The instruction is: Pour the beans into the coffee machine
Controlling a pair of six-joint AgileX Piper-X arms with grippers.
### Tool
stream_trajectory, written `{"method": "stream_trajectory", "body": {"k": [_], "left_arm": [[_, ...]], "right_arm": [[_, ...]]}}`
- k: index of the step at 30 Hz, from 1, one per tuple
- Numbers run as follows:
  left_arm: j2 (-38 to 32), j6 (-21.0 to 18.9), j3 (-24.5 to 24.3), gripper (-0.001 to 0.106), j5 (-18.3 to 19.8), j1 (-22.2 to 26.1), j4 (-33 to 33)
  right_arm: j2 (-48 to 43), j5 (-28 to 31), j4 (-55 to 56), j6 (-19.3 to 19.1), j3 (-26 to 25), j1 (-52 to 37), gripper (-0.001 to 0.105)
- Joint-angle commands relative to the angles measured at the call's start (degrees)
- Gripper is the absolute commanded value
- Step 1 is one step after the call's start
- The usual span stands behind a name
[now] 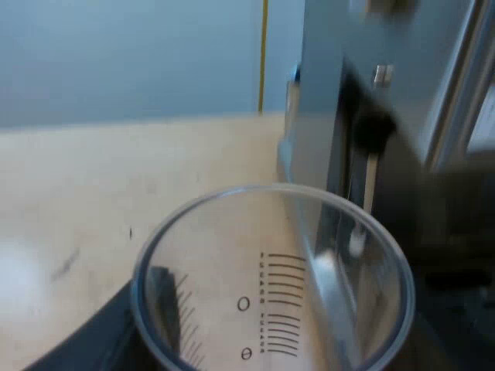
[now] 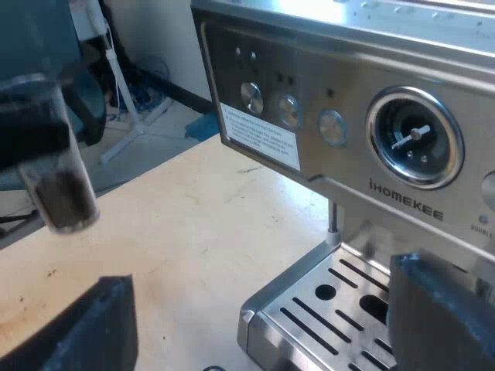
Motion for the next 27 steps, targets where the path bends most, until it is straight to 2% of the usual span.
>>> {"method": "stream_trajectory", "body": {"k": [1, 4, 7, 16, 22, 27], "left_arm": [[-0.52, 0.96, -3.70, 0.039, 0.31, -0.12, 2.25], [-0.52, 4.35, -7.14, 0.039, 0.31, -0.12, 6.06], [-0.52, 7.71, -10.44, 0.039, 0.31, -0.12, 8.52], [-0.52, 7.92, -15.85, 0.039, 0.31, -0.12, 8.81], [-0.52, 7.92, -16.04, 0.039, 0.31, -0.12, 8.72], [-0.52, 7.92, -16.04, 0.039, 0.31, -0.12, 8.72]], "right_arm": [[-1.91, 1.87, -0.92, -0.03, -0.56, 0.05, 0.069], [-4.04, 5.86, -0.92, -0.03, -0.56, 0.05, 0.069], [-6.58, 6.92, -0.92, -0.03, -0.56, 0.05, 0.069], [-14.64, 9.02, -0.92, -0.03, -0.56, 0.05, 0.069], [-19.63, 13.71, -0.92, -0.03, -0.56, 0.05, 0.069], [-21.15, 14.92, -3.38, -0.15, -0.56, 0.05, 0.069]]}}
